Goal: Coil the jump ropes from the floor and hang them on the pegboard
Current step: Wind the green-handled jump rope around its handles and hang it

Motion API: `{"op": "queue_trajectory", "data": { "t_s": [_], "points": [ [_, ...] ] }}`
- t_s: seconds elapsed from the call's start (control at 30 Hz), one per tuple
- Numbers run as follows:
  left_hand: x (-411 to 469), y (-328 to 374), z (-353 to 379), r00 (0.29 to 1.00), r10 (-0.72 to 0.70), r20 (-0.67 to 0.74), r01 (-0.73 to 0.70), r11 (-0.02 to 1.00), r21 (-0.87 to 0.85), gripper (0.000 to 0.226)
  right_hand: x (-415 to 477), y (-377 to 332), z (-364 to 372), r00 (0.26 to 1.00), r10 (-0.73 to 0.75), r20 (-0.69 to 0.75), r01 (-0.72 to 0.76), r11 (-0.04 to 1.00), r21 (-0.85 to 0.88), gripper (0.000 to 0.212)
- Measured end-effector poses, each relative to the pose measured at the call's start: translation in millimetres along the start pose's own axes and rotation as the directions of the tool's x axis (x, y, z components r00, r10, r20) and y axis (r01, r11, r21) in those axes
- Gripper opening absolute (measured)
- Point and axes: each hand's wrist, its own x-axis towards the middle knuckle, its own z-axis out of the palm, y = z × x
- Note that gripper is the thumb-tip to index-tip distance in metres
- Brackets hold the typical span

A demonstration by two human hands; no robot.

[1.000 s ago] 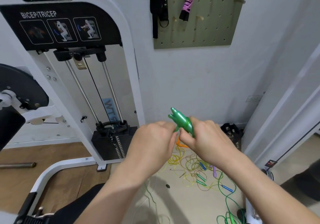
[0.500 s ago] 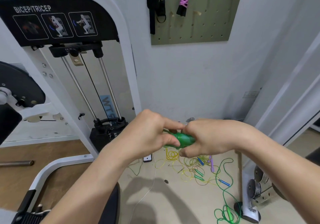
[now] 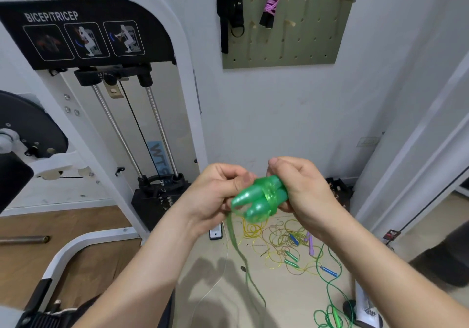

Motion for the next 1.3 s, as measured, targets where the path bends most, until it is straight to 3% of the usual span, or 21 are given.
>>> {"op": "queue_trajectory", "data": {
  "t_s": [0.07, 0.13, 0.27, 0.4, 0.47, 0.57, 0.7, 0.77, 0.87, 0.97, 1.03, 1.17, 1.23, 1.3],
  "points": [
    [5, -7, 15, 0.998, 0.008, -0.058, -0.021, 0.975, -0.223, 0.008, 2, 0, 8, 0.988, 0.135, -0.071, -0.109, 0.952, 0.286, 0.032],
    [8, -10, 31, 0.99, 0.029, -0.136, -0.069, 0.95, -0.305, 0.021, 4, 1, 13, 0.963, 0.228, -0.141, -0.136, 0.869, 0.477, 0.024],
    [5, -12, 46, 0.929, 0.134, -0.346, -0.161, 0.986, -0.051, 0.015, 1, 12, 24, 0.915, 0.318, -0.25, -0.126, 0.812, 0.57, 0.017],
    [-3, -21, 56, 0.924, 0.203, -0.325, -0.176, 0.978, 0.111, 0.021, 3, 18, 27, 0.86, 0.353, -0.368, -0.047, 0.773, 0.632, 0.023],
    [-6, -29, 55, 0.911, 0.277, -0.306, -0.171, 0.928, 0.331, 0.025, 5, 20, 24, 0.832, 0.293, -0.471, 0.012, 0.84, 0.543, 0.026],
    [-2, -35, 43, 0.866, 0.436, -0.244, -0.118, 0.654, 0.747, 0.034, 7, 27, 19, 0.78, 0.132, -0.612, 0.057, 0.959, 0.279, 0.03],
    [-3, -31, 39, 0.887, 0.44, -0.14, -0.11, 0.497, 0.861, 0.034, 14, 29, 13, 0.74, 0.032, -0.672, 0.069, 0.99, 0.124, 0.03],
    [-10, -31, 39, 0.88, 0.474, -0.023, -0.158, 0.337, 0.928, 0.031, 18, 29, 9, 0.724, -0.067, -0.687, 0.089, 0.996, -0.004, 0.033],
    [-15, -25, 34, 0.847, 0.503, 0.174, -0.154, -0.082, 0.985, 0.013, 18, 28, 4, 0.716, -0.291, -0.635, 0.106, 0.944, -0.313, 0.04],
    [-22, -12, 33, 0.826, 0.488, 0.281, -0.147, -0.294, 0.944, 0.02, 20, 25, -4, 0.726, -0.423, -0.542, 0.095, 0.842, -0.53, 0.045],
    [-23, -2, 29, 0.794, 0.496, 0.352, -0.187, -0.351, 0.918, 0.024, 24, 19, -9, 0.799, -0.433, -0.418, 0.06, 0.748, -0.661, 0.043],
    [-16, 15, 13, 0.709, 0.489, 0.509, -0.29, -0.455, 0.842, 0.014, 23, 6, -7, 0.949, -0.296, -0.109, 0.052, 0.487, -0.872, 0.035],
    [-11, 20, 6, 0.69, 0.486, 0.537, -0.323, -0.457, 0.829, 0.022, 19, -1, -5, 0.971, -0.239, 0.025, 0.125, 0.411, -0.903, 0.038],
    [-7, 21, -2, 0.687, 0.493, 0.534, -0.342, -0.429, 0.836, 0.033, 18, -6, -8, 0.968, -0.21, 0.137, 0.214, 0.405, -0.889, 0.04]
  ]
}}
